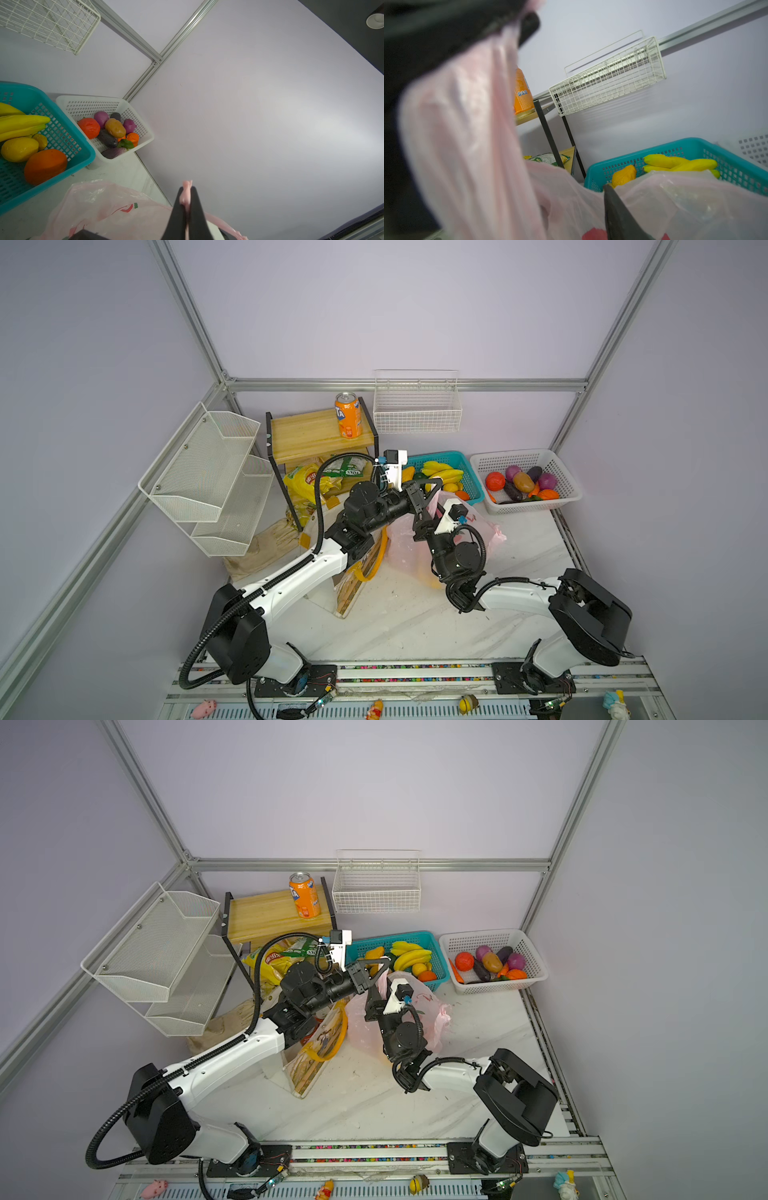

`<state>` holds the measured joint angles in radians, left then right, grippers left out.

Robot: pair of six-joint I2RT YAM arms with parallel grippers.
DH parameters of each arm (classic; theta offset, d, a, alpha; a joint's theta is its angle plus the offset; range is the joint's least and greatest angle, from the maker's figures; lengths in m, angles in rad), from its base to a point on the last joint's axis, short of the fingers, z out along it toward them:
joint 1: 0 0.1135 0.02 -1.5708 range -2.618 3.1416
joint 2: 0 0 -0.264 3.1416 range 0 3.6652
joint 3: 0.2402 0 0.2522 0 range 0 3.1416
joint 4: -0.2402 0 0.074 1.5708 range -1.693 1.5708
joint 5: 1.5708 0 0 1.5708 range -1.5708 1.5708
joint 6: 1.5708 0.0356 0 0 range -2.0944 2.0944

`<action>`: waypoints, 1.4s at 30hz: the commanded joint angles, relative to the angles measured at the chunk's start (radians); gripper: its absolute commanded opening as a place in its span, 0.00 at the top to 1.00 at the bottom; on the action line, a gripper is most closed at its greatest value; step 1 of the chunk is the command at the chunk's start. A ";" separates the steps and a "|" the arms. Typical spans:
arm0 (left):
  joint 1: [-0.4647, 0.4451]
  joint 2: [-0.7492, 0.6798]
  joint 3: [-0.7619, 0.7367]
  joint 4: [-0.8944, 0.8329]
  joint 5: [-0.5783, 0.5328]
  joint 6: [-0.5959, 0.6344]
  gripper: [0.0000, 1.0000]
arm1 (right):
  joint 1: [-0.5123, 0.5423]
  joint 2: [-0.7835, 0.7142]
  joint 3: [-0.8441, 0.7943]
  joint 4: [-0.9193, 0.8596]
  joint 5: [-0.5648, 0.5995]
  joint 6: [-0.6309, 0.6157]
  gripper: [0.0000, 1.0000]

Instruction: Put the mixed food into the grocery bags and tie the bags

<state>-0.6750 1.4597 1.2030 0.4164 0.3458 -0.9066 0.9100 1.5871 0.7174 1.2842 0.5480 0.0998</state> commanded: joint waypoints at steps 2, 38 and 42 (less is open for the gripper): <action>0.004 -0.072 -0.035 0.049 -0.035 -0.013 1.00 | 0.005 0.045 -0.052 0.011 0.067 0.001 0.60; 0.025 -0.081 -0.069 0.010 -0.009 0.003 1.00 | -0.164 -0.418 -0.022 -0.639 -0.720 -0.319 0.16; 0.026 -0.086 -0.065 0.007 -0.009 0.002 1.00 | -0.206 -0.369 0.012 -0.594 -0.795 -0.303 0.13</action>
<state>-0.6548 1.4185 1.1629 0.3862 0.3260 -0.9230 0.7231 1.1950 0.7025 0.6781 -0.1646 -0.1955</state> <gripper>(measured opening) 0.047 0.866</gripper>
